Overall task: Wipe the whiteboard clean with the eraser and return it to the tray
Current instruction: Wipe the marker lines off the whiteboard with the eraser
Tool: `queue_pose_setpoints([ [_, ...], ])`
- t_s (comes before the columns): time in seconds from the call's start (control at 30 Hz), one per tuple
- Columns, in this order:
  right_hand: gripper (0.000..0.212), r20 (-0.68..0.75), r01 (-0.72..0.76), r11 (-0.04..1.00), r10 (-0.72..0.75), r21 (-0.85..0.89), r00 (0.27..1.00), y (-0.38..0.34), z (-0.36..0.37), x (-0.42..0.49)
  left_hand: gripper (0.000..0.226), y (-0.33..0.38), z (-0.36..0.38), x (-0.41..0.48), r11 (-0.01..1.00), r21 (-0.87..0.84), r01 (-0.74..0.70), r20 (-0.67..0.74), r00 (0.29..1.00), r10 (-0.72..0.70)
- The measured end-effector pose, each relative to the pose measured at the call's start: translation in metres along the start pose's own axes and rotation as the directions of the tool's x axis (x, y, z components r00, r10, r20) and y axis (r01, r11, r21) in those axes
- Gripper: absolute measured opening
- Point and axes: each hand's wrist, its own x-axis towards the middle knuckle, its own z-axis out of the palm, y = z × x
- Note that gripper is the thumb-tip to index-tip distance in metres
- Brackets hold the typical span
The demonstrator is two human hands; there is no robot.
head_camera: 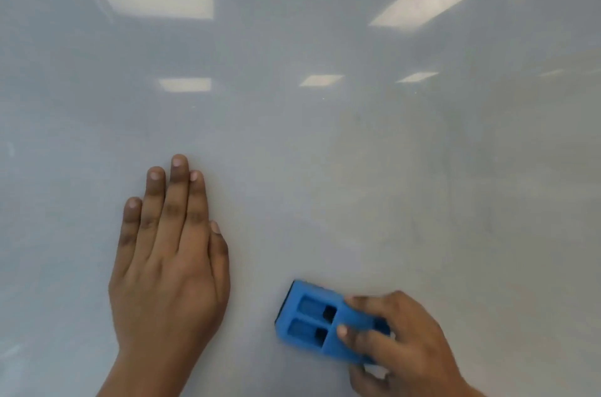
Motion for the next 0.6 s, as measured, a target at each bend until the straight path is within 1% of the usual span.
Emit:
queue_pose_setpoints([
  [0.03,0.011,0.058,0.096,0.995,-0.094,-0.031,0.994,-0.007,0.004,-0.021,0.056,0.0,-0.001,-0.001,1.0,0.001,-0.003,0.003,1.0,0.003],
  [0.07,0.006,0.104,0.158,0.986,-0.153,-0.048,0.983,-0.01,0.005,-0.031,0.055,0.0,-0.001,0.0,1.0,-0.002,-0.007,-0.003,1.0,0.007],
  [0.1,0.01,0.129,0.197,0.979,-0.189,-0.048,0.973,-0.01,0.003,-0.035,0.055,0.001,-0.001,-0.002,1.0,-0.005,-0.011,-0.007,1.0,0.011],
  [0.17,0.009,0.13,0.25,0.966,-0.24,-0.063,0.962,-0.005,-0.003,-0.027,0.055,0.004,0.0,-0.012,1.0,-0.008,-0.017,-0.003,1.0,0.017],
  [0.2,0.013,0.128,0.259,0.964,-0.249,-0.066,0.96,-0.003,-0.006,-0.017,0.055,0.006,0.001,-0.022,1.0,-0.005,-0.023,0.001,1.0,0.023],
  [0.23,0.018,0.126,0.247,0.967,-0.237,-0.066,0.963,-0.001,-0.01,-0.003,0.055,0.008,0.002,-0.033,0.999,0.002,-0.032,0.003,0.999,0.032],
  [0.3,0.025,0.074,0.182,0.978,-0.175,-0.103,0.982,0.008,-0.019,0.034,0.055,0.009,0.003,-0.05,0.998,0.018,-0.056,0.005,0.998,0.056],
  [0.37,0.029,-0.012,0.065,0.989,-0.067,-0.135,0.998,0.014,-0.028,0.078,0.053,0.008,0.003,-0.055,0.997,0.025,-0.068,-0.006,0.998,0.068],
  [0.43,0.036,-0.036,-0.049,0.994,0.045,-0.103,0.998,0.017,-0.03,0.108,0.052,0.007,0.001,-0.053,0.998,0.023,-0.065,0.0,0.998,0.065],
  [0.47,0.036,-0.035,-0.077,0.993,0.074,-0.086,0.997,0.015,-0.029,0.114,0.052,0.007,0.0,-0.053,0.998,0.021,-0.064,-0.003,0.998,0.064],
  [0.5,0.033,-0.027,-0.077,0.994,0.075,-0.075,0.997,0.013,-0.025,0.11,0.052,0.007,0.001,-0.054,0.998,0.023,-0.063,-0.001,0.998,0.063],
  [0.57,0.022,-0.008,-0.007,0.998,0.007,-0.054,1.0,0.004,-0.021,0.079,0.052,0.007,0.001,-0.055,0.998,0.023,-0.064,-0.006,0.998,0.064],
  [0.6,0.021,0.021,0.026,0.999,-0.025,-0.044,0.999,-0.002,-0.017,0.052,0.053,0.007,0.001,-0.055,0.997,0.024,-0.067,-0.006,0.998,0.068],
])
